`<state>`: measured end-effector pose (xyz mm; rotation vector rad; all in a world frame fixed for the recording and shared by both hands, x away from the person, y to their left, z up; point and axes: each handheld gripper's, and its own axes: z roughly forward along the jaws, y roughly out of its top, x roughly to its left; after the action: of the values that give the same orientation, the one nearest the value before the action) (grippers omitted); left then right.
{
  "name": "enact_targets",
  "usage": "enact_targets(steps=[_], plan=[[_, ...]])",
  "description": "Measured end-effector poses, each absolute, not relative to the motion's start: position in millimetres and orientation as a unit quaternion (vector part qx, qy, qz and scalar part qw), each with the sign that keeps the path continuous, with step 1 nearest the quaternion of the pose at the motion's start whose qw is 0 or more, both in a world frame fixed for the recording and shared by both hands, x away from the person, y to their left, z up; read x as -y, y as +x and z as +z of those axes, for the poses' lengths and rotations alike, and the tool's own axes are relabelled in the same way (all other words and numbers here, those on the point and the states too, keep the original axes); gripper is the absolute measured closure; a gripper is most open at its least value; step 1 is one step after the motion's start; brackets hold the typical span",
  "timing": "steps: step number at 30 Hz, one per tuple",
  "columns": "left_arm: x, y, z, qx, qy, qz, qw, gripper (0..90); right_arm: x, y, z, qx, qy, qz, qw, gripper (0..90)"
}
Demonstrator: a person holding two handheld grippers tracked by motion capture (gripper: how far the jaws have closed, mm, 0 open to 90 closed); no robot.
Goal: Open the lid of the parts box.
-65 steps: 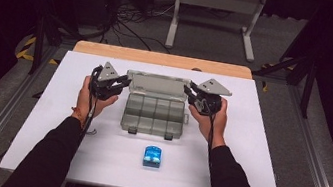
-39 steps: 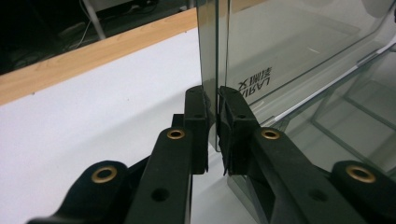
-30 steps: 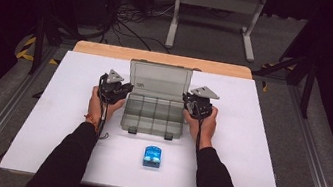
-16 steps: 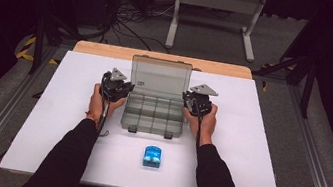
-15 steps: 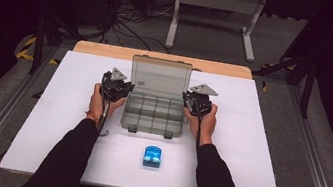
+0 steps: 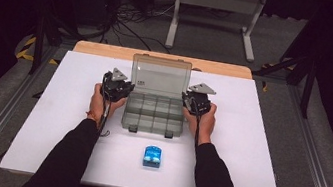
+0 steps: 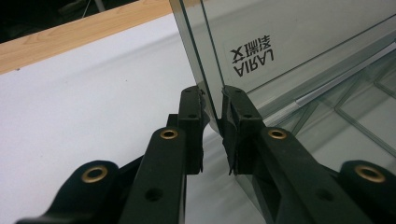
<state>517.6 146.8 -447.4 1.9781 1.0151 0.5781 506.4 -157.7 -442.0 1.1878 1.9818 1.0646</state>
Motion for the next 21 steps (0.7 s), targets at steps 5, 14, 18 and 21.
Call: enact_targets(steps=[5,14,18,21], plan=[[-146.8,517.6,-447.2,-0.402,0.786,0.235,0.406,78.1,156.4,506.7,-442.4,-0.746,0.446,0.396,0.296,78.1],[-145.1,517.6,-446.6,-0.402,0.788,0.242,0.398,74.8,155.9,506.6,-441.8,-0.748,0.444,0.389,0.302,74.8],[-145.7,518.2,-446.4,-0.4,0.793,0.245,0.389,73.3,154.5,506.2,-440.7,-0.753,0.438,0.382,0.309,74.3],[-147.5,517.3,-444.1,-0.397,0.792,0.243,0.394,72.4,153.3,505.7,-439.6,-0.756,0.435,0.378,0.31,73.2]])
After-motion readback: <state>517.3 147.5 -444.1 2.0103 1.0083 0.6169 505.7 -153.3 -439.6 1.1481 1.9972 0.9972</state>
